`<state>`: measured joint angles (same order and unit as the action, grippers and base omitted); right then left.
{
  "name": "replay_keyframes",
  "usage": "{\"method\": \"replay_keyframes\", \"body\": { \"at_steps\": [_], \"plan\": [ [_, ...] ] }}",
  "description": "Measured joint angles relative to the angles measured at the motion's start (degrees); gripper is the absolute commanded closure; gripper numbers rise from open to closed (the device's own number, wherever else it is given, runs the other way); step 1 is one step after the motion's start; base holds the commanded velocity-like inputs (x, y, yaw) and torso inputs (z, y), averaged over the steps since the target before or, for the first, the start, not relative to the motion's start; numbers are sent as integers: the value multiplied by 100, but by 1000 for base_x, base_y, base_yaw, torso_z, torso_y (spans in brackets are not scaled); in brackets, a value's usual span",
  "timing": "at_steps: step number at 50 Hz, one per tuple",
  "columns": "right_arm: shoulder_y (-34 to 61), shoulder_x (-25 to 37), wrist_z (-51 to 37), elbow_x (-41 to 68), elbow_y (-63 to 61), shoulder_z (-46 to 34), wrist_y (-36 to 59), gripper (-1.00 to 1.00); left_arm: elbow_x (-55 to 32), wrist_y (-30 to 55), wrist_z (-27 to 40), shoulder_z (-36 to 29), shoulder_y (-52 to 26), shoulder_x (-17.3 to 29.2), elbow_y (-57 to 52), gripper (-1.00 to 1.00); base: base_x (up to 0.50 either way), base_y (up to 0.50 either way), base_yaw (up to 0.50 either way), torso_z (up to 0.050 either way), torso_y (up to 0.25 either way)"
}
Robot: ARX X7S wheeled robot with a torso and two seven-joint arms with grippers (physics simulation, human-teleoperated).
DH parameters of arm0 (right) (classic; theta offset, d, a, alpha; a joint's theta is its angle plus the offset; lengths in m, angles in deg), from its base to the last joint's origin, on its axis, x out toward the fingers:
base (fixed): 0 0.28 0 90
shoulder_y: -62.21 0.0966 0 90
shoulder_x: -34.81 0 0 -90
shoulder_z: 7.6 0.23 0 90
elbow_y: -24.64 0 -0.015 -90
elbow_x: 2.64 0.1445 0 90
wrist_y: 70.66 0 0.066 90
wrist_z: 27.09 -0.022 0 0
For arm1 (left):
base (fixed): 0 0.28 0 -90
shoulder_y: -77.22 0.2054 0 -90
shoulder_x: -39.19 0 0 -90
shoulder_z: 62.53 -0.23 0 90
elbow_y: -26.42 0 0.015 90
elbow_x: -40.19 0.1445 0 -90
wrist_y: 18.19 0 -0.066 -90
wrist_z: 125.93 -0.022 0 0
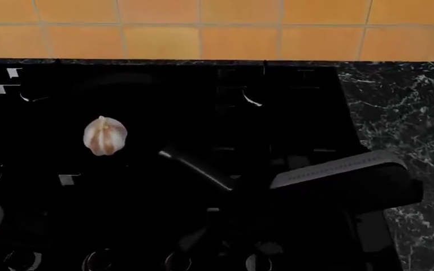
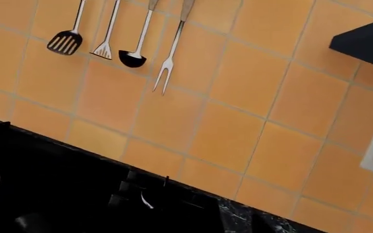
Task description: Pick up the pan and dump the vegetables in it onto the plate. Then return the pan to the stove.
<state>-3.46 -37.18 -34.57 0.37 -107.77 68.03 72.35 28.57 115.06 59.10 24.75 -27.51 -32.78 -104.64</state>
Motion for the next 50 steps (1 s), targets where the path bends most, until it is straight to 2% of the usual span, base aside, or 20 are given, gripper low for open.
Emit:
{"method": "replay_keyframes", "body": {
  "at_steps": [5, 30, 50],
  "plan": [
    [73, -9, 27, 23, 79, -44, 26, -100, -19, -42, 0, 17, 41, 12, -25, -100, 463, 0, 0, 36, 130],
    [1971, 41, 1478, 468, 2579, -1116, 457, -100, -83, -420, 21, 63, 244, -12, 87, -100, 0, 0, 0, 0, 0],
    [2358, -190, 1983, 748, 3099, -1593, 641, -100, -129, -381, 108, 70, 255, -10, 77, -100, 0, 0, 0, 0, 0]
  ]
}}
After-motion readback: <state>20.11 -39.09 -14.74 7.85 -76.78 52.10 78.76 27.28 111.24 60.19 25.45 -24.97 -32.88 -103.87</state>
